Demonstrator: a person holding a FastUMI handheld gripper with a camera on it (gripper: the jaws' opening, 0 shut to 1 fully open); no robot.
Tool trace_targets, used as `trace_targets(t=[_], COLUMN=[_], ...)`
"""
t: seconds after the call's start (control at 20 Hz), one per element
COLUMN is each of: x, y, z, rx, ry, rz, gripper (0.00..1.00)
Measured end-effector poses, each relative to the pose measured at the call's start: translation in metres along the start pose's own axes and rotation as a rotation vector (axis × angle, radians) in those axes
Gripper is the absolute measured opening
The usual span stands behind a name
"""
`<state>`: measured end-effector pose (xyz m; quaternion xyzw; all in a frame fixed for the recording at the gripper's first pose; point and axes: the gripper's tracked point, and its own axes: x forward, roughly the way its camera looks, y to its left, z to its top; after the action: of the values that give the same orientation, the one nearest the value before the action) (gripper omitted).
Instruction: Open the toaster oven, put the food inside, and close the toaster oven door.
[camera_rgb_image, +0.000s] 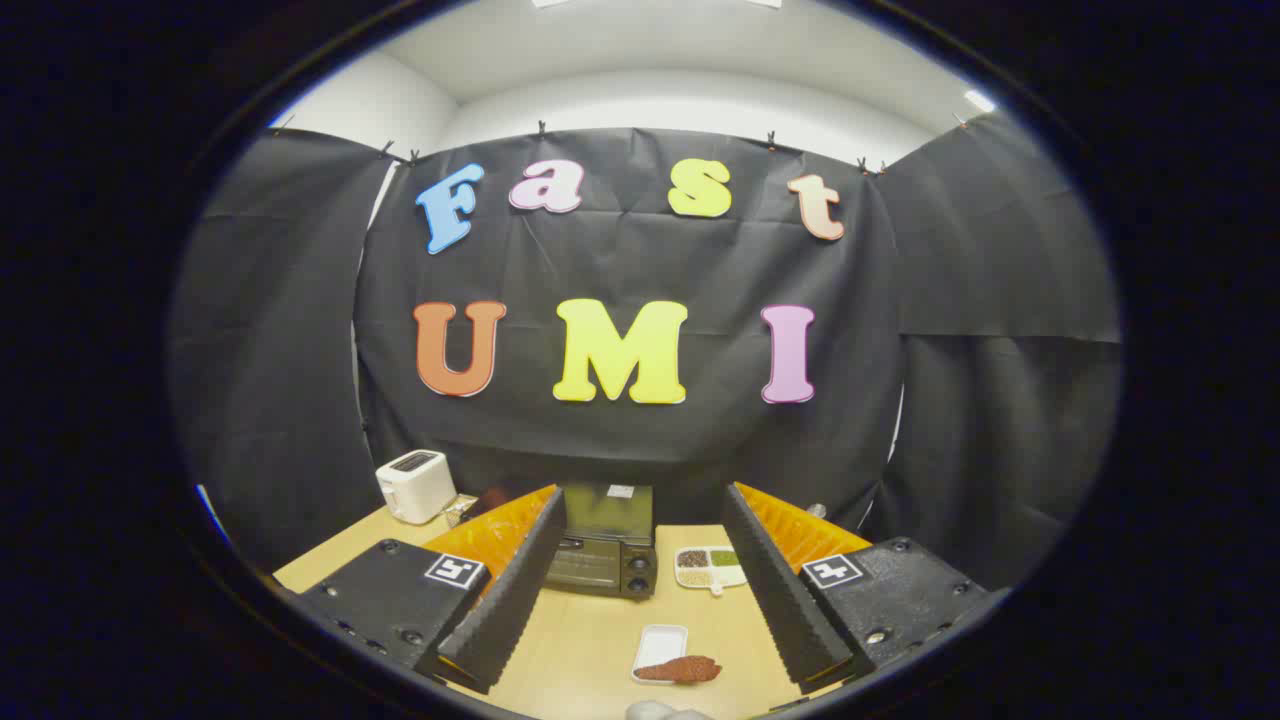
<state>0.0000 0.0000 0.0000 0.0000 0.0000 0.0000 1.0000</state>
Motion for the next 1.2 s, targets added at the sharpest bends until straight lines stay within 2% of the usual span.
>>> trace_targets(t=[0.75,0.95,1.2], x=[0.003,0.032,0.090], y=[0.032,0.053,0.095], z=[0.006,-0.005,-0.037], rx=[-0.023,-0.043,-0.041], ry=[-0.009,0.001,0.036], rz=[-0.014,-0.004,0.034], gripper=[1.00,1.00,1.00])
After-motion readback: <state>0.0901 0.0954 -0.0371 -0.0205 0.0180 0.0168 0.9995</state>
